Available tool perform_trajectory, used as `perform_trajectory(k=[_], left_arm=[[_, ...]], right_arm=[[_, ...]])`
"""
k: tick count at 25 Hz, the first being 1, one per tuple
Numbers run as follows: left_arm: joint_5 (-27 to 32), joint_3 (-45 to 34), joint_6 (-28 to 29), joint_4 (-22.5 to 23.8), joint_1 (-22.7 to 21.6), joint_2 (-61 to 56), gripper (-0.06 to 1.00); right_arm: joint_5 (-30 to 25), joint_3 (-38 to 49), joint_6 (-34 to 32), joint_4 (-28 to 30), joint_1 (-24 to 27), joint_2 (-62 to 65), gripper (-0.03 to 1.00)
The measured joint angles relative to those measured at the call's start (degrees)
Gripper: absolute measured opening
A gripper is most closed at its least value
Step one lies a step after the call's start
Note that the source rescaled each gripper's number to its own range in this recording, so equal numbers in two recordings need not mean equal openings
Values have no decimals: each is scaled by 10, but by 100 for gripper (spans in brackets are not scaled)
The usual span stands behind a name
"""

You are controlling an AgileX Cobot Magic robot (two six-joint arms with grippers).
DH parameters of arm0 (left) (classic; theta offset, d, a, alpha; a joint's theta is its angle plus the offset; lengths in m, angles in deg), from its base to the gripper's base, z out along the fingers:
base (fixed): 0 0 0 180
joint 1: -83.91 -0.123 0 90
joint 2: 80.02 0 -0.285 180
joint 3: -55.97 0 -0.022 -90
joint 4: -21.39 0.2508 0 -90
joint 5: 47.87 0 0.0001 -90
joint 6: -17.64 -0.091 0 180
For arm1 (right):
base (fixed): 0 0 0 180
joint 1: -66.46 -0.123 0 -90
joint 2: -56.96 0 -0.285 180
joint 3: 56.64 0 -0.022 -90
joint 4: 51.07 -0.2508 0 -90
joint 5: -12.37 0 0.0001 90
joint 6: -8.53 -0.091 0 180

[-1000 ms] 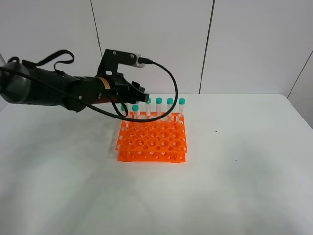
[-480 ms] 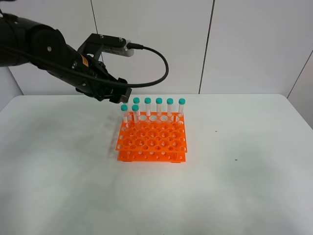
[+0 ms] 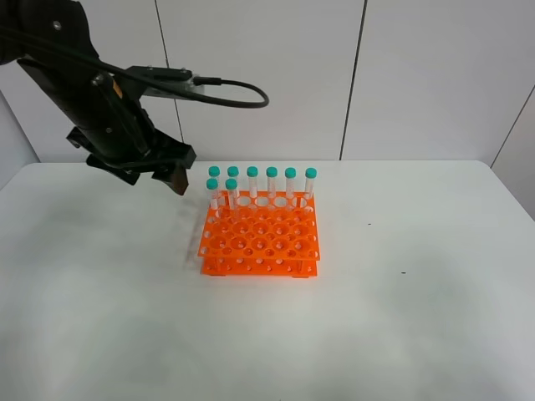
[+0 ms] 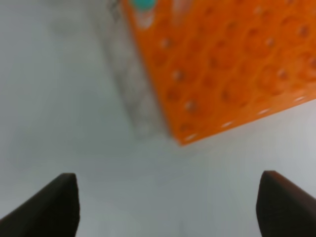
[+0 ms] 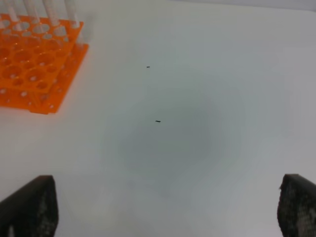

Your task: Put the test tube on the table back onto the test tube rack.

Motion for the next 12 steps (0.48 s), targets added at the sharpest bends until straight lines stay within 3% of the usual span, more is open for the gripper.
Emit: perform_trajectory(k=[6,12], left_arm=[[51,1,-24,-4,-95,27,100],[102,1,-54,-3,-222,28,100]], right_arm=[[0,0,0,0,0,0,98],[0,0,0,0,0,0,98]])
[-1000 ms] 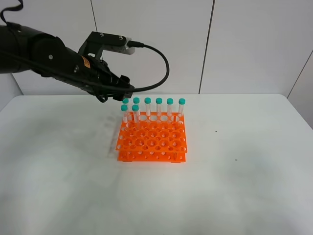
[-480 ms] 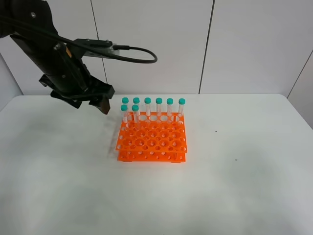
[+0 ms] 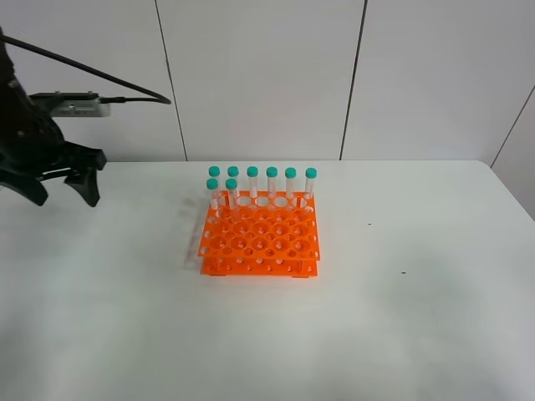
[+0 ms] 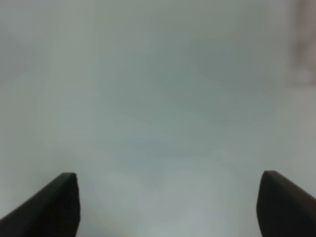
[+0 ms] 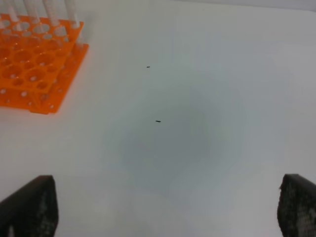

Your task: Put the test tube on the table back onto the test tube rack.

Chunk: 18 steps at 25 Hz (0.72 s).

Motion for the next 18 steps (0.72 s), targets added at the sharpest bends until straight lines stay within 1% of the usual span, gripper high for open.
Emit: perform_trajectory(k=[2,4,8,12,18], left_arm=[[21,0,-8,1,-26,-1,100],[29,0,-10,2,-41,-11,100],[31,-25,-10,1,-45,-62,100],[31,-101,-14,-3,-45,-151,100],[4,-255,-14,-17,-43,-336,100]], right_arm=[[0,0,0,-1,0,0,98],[0,0,0,-1,0,0,98],[0,0,0,-2,0,0,98],[0,0,0,-2,0,0,98],[0,0,0,-2,0,0,98]])
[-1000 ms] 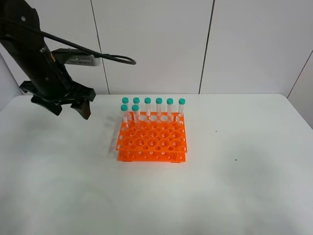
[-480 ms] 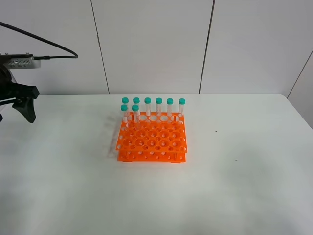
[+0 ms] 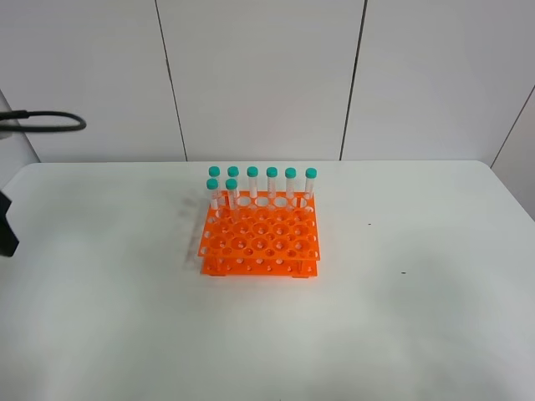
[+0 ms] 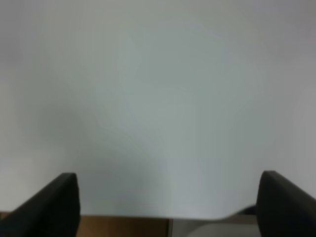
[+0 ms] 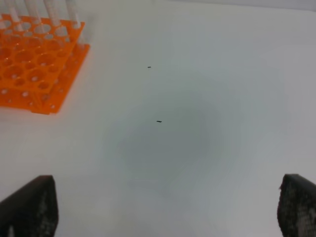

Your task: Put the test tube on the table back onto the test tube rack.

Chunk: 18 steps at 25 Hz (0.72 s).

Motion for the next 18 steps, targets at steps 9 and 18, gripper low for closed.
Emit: perform_trajectory(k=[9,18], left_arm=[[-57,-199,0,-8,19,-205,100],[-38,-233,0,-15,20,-329,100]], right_arm=[[0,0,0,0,0,0,98],[0,0,0,0,0,0,98]])
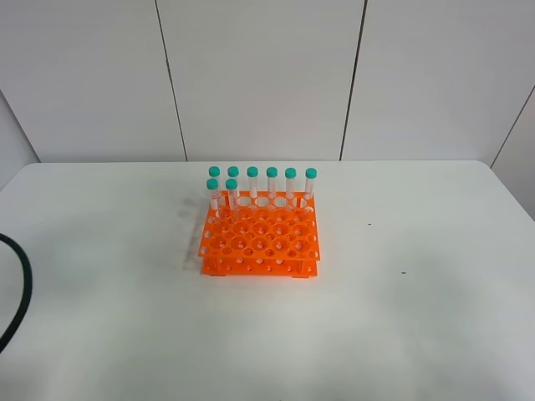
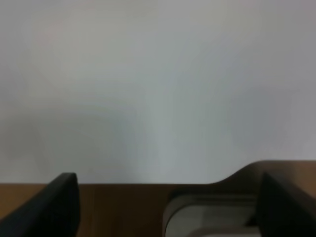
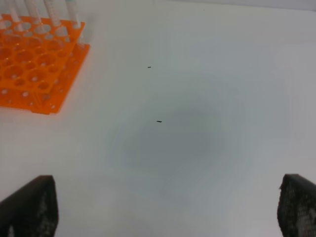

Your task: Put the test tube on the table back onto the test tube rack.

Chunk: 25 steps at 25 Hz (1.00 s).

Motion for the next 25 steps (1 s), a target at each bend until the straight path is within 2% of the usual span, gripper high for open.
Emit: perform_trajectory(k=[14,25], left_arm=[[2,0,0,0,0,-283,100],[3,0,0,0,0,-301,100]], right_arm=[[0,0,0,0,0,0,98],[0,0,0,0,0,0,98]])
